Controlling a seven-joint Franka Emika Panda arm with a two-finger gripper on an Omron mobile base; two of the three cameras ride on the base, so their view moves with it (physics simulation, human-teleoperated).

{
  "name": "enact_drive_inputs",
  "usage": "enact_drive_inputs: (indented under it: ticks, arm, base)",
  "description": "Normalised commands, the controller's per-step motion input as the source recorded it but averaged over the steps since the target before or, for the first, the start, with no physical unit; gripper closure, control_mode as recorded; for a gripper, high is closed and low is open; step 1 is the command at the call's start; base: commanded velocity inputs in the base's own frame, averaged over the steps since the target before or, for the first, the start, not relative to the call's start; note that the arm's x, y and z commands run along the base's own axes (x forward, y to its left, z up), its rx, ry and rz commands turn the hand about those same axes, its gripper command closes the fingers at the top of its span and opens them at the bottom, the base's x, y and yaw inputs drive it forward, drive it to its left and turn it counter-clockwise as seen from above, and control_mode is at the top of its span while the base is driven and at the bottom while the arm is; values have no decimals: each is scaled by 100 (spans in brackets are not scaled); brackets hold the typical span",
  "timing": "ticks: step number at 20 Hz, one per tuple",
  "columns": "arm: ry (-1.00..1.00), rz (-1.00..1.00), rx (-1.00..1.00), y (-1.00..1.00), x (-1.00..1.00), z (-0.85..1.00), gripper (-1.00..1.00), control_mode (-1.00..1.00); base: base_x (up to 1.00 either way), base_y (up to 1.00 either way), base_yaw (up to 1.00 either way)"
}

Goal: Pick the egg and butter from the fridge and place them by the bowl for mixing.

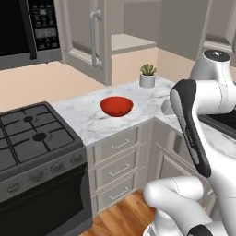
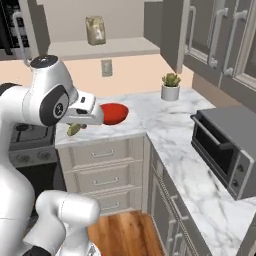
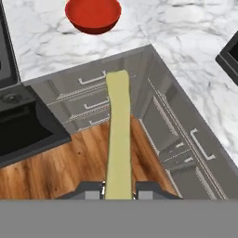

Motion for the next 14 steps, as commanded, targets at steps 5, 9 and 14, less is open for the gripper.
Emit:
enact_drive_inputs:
  ticks: [5, 9, 14]
  arm:
    - [0, 0, 0, 0, 0, 0, 100, 100]
    - [0, 0, 0, 0, 0, 0, 100, 100]
    - [0, 0, 0, 0, 0, 0, 100, 100]
  base:
    - [51, -35, 0]
    - [56, -48, 6]
    - [70, -37, 36]
